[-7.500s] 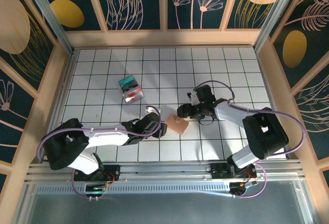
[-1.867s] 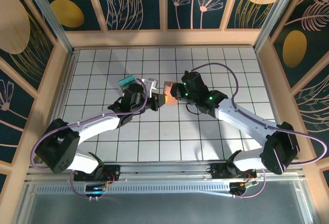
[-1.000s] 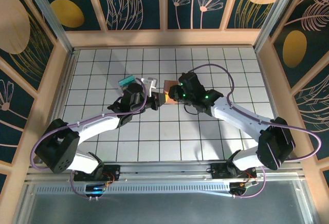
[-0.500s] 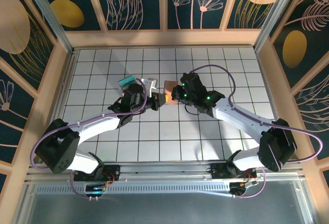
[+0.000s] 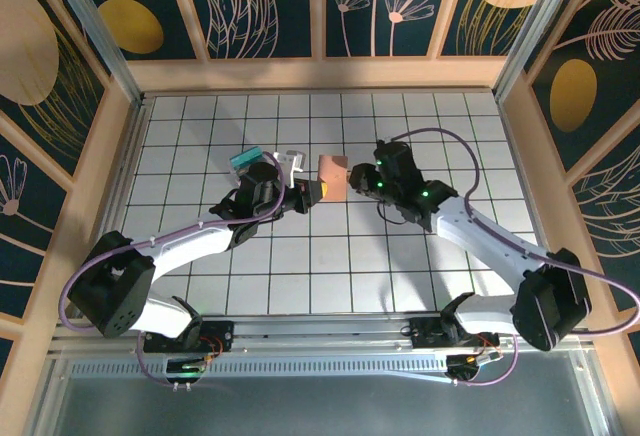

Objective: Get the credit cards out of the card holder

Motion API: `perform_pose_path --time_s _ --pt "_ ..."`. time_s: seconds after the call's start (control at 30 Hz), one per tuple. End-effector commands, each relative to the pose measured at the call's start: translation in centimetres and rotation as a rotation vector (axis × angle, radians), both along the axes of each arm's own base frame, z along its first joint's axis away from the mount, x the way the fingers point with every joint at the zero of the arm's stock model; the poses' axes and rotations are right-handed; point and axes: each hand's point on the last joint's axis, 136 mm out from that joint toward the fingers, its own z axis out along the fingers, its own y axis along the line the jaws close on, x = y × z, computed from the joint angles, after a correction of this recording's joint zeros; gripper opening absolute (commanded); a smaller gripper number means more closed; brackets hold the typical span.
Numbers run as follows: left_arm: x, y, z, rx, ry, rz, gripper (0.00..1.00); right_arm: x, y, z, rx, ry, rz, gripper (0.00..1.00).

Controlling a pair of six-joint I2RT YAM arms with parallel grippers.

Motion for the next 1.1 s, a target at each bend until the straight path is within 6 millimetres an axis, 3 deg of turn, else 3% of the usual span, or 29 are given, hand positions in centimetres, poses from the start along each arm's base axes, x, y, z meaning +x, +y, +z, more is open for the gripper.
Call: perform_pose_path --time_s 0.0,0.13,0.27,0.37,0.7,1.07 --pt "-0.4 -0.7 3.2 -0.052 -0.082 -0.047 0.00 0.2 -0.8 2.0 0.052 -0.091 0.056 0.39" --pt "-0.6 -0.5 3.8 -0.043 -0.105 -0.052 0.00 0.1 -1.2 3.8 0.109 -0.183 0.130 0.56" --pt "-0.7 -0.5 4.1 -0.030 -0.118 -0.062 0.00 -0.8 -0.4 6.1 0.154 -0.280 0.238 0.72" --pt "-1.2 -0.8 5.2 -0.044 -0.149 -0.102 0.00 -1.3 0.3 6.8 0.158 -0.323 0.305 0.78" --pt "-3.5 -1.3 9.8 -0.129 -0.267 -0.229 0.00 -3.1 0.0 6.5 0.187 -0.353 0.399 0.75" --pt "-5.8 -1.7 12.9 -0.294 -0.280 -0.351 0.00 -5.1 -0.9 7.4 0.296 -0.417 0.484 0.56"
